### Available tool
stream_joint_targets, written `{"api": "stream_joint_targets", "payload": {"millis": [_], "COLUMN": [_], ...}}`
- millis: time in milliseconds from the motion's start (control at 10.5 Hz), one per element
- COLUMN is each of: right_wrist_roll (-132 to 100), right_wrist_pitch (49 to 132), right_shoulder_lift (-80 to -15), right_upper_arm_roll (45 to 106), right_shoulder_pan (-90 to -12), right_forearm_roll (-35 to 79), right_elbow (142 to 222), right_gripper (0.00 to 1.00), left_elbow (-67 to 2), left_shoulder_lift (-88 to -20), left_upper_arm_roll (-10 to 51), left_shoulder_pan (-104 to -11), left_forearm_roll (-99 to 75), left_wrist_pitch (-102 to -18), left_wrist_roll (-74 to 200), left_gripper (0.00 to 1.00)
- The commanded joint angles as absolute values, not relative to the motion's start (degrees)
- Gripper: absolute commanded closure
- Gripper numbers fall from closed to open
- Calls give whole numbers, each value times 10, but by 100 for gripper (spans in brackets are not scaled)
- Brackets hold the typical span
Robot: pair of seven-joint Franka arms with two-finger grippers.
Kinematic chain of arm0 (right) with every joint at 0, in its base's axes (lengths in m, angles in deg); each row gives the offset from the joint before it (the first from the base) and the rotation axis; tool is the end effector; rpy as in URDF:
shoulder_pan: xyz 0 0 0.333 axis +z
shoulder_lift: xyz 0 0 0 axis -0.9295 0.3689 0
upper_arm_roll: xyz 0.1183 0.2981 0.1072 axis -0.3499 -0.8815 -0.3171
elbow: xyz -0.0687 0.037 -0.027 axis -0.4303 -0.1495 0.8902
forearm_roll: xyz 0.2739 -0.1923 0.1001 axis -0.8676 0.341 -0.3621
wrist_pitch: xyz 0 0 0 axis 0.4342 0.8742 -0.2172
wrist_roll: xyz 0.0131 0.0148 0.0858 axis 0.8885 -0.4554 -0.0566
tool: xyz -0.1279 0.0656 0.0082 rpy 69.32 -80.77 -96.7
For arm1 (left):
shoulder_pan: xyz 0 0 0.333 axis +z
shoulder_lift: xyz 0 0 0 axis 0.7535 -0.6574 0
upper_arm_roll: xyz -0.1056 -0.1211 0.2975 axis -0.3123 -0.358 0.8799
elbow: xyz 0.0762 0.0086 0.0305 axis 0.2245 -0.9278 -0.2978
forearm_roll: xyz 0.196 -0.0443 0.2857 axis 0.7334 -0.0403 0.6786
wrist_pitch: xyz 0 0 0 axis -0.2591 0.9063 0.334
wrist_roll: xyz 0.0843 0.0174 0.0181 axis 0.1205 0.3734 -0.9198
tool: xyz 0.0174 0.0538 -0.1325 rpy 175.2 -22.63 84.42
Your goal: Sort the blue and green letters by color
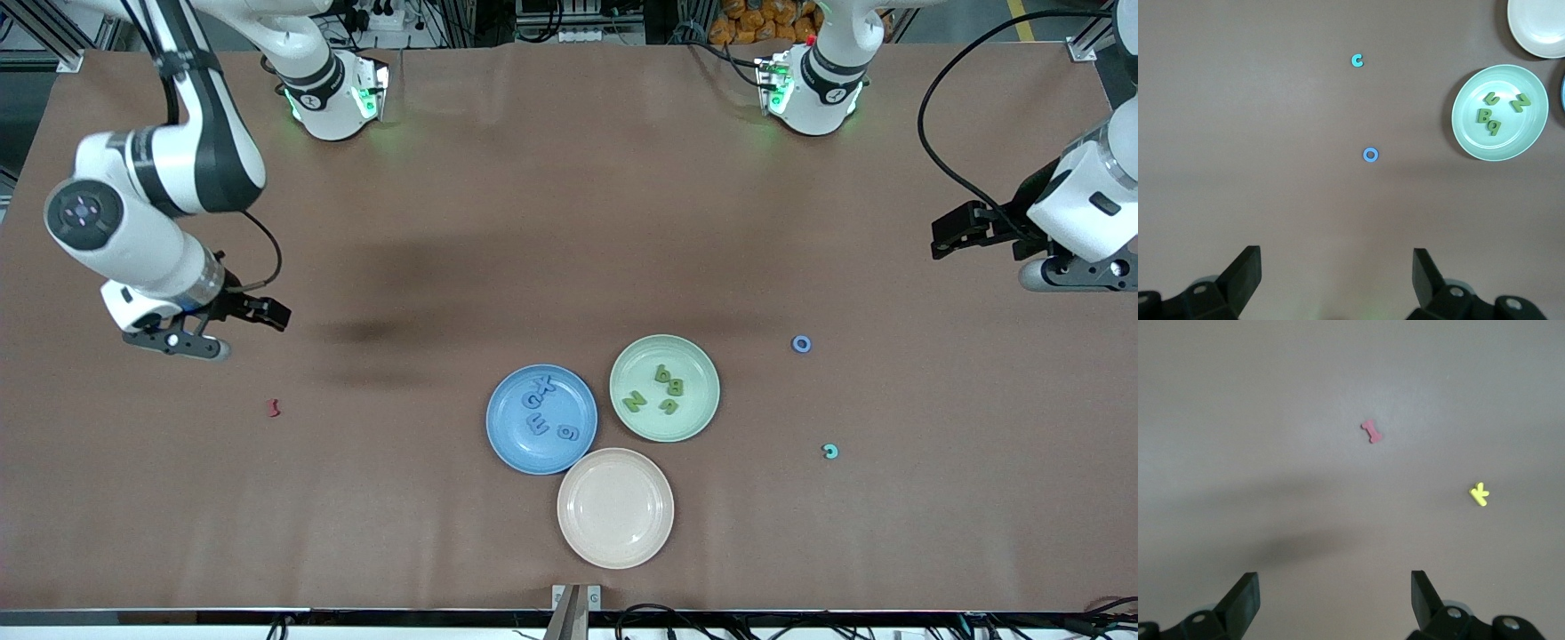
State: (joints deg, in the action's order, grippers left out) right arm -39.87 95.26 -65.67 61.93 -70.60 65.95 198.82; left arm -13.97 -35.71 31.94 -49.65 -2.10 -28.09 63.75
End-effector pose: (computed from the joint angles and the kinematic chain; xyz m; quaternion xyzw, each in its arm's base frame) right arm 0.5333 0.0420 0.4097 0.9955 -0.0837 0.0006 0.0439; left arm 0.5359 -0.0646 0.5976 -0.9993 0.0141 0.0354 0.0054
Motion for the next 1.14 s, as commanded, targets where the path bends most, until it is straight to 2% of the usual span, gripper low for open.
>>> {"api": "stream_joint_targets", "payload": {"millis": [0, 285, 475, 759, 1044], "right_wrist_roll": [-384, -378, -320, -253, -239], "right_wrist_pitch": [924, 763, 688, 642, 640], "right_shoulder_lift": [-733, -740, -740, -740, -740], "right_upper_arm_roll": [581, 563, 572, 602, 621], "right_shoulder_pan": [-723, -714, -719, -720, -718], "right_forearm_roll": [666, 660, 610, 589, 589], "right_elbow": [2007, 1887, 1818, 1760, 1738], "right_gripper": [0, 0, 0, 0, 0], "left_elbow": [-141, -141, -141, -141, -141], "left_shoulder_lift": [-356, -357, -357, -357, -357], "left_upper_arm_roll": [319, 319, 319, 319, 319], "left_shoulder_pan": [-496, -494, -494, -493, -493], "left_forearm_roll": [-22, -22, -22, -22, -22], "left_wrist_pitch": [-286, -288, -289, -289, -289], "left_wrist_roll": [634, 634, 635, 636, 636], "left_gripper": [0, 0, 0, 0, 0]}}
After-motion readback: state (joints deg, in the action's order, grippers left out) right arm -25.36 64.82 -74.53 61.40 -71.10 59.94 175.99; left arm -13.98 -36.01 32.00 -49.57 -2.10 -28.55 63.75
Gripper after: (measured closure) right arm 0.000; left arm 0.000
